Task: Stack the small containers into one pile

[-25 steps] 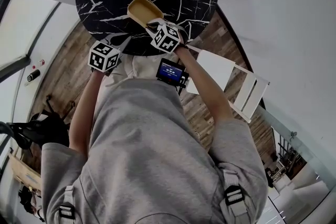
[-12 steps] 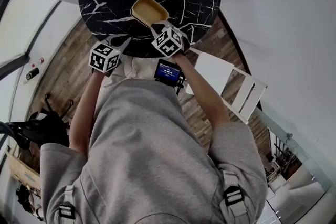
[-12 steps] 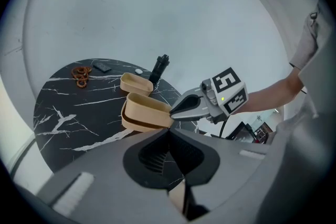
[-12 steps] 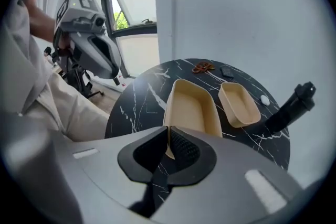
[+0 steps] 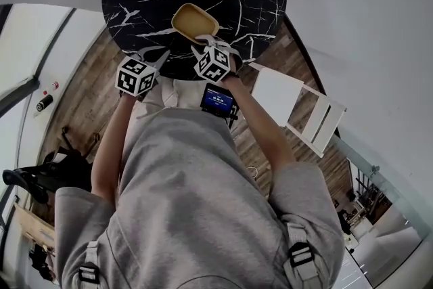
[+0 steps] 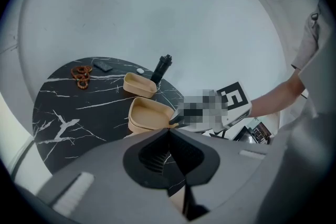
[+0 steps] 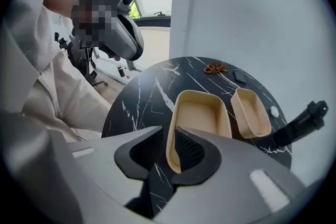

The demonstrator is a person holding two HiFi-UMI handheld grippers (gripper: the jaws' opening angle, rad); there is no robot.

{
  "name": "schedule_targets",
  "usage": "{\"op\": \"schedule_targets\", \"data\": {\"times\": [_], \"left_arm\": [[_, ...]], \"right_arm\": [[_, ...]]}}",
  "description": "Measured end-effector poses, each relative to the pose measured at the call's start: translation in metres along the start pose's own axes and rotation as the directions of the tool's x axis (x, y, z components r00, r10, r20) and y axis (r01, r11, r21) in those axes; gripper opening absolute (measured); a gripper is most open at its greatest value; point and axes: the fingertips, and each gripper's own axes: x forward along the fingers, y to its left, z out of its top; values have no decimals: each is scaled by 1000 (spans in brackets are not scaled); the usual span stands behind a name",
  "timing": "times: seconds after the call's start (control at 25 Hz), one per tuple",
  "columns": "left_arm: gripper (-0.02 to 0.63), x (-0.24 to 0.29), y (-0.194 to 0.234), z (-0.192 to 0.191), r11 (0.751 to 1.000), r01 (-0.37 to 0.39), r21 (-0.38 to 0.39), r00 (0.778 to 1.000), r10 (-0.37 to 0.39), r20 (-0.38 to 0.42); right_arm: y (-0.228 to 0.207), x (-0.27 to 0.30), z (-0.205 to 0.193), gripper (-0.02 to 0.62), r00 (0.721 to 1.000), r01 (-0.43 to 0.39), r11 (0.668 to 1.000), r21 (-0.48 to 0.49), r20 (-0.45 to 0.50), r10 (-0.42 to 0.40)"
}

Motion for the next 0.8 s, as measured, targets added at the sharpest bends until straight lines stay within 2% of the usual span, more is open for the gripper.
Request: {"op": "schedule_targets", "data": {"times": [0.16,0.24,0.32,0.6,0.68,0.8], "left_arm": [[-2,-1,7,3,1000,15,4,1000,-15,-2],[-2,-4,8,4,1000,19,9,1000,-19,0],[-2,-6,12,4,1000,22,9,1000,-22,2],[-2,-24,37,-5,1000,6,-8,1000,-6,-9],[-2,-31,48,-7,1000,-12,-27,1000,12,-4],[-2,-44,65,-9,997,-45,-55,999,45,6]], "right_arm": [[-8,4,10,86,1000,-7,1000,1,24,7],[-34,-3,17,86,997,40,999,37,65,-42],[-72,-6,18,87,993,90,993,71,65,-95],[-181,17,9,119,971,224,974,-5,-82,-224],[-196,27,9,140,965,236,971,-22,-115,-237],[-202,45,10,132,964,216,976,-39,-148,-219]]}}
